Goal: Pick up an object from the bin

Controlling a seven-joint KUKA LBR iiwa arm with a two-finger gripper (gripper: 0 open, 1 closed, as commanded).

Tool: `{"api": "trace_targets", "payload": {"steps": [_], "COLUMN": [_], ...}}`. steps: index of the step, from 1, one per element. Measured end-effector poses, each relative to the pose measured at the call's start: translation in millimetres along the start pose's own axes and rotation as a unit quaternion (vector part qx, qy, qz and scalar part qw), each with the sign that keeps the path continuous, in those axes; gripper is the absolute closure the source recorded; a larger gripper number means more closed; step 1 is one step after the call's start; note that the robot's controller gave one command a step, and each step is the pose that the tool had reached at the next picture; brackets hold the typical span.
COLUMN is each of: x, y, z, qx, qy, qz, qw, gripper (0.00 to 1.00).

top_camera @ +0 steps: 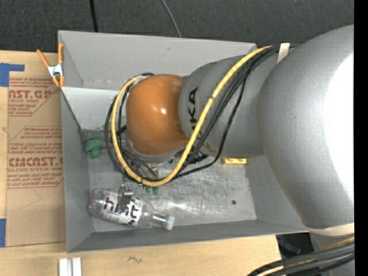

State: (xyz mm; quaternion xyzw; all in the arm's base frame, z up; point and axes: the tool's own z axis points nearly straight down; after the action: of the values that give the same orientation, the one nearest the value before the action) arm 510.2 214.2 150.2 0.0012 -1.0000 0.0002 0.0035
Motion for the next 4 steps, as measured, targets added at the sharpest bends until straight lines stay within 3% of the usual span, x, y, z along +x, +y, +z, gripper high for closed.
{"api": "trace_targets", "payload": {"steps": [1,2,3,4], "x": [-2.3,25.5,25.6,18.5], "y": [-1.0,24.0,24.0,25.0], "z": [-4.0,71.6,73.4,58.1], "qx": [-0.001,-0.001,-0.001,-0.001], "qy": [-0.0034,-0.0051,-0.0041,-0.0032], "qz": [0.001,-0.046,-0.059,0.054], "qw": [1.0000,0.9989,0.9983,0.9985], "gripper": [0.00,0.00,0.00,0.00]}}
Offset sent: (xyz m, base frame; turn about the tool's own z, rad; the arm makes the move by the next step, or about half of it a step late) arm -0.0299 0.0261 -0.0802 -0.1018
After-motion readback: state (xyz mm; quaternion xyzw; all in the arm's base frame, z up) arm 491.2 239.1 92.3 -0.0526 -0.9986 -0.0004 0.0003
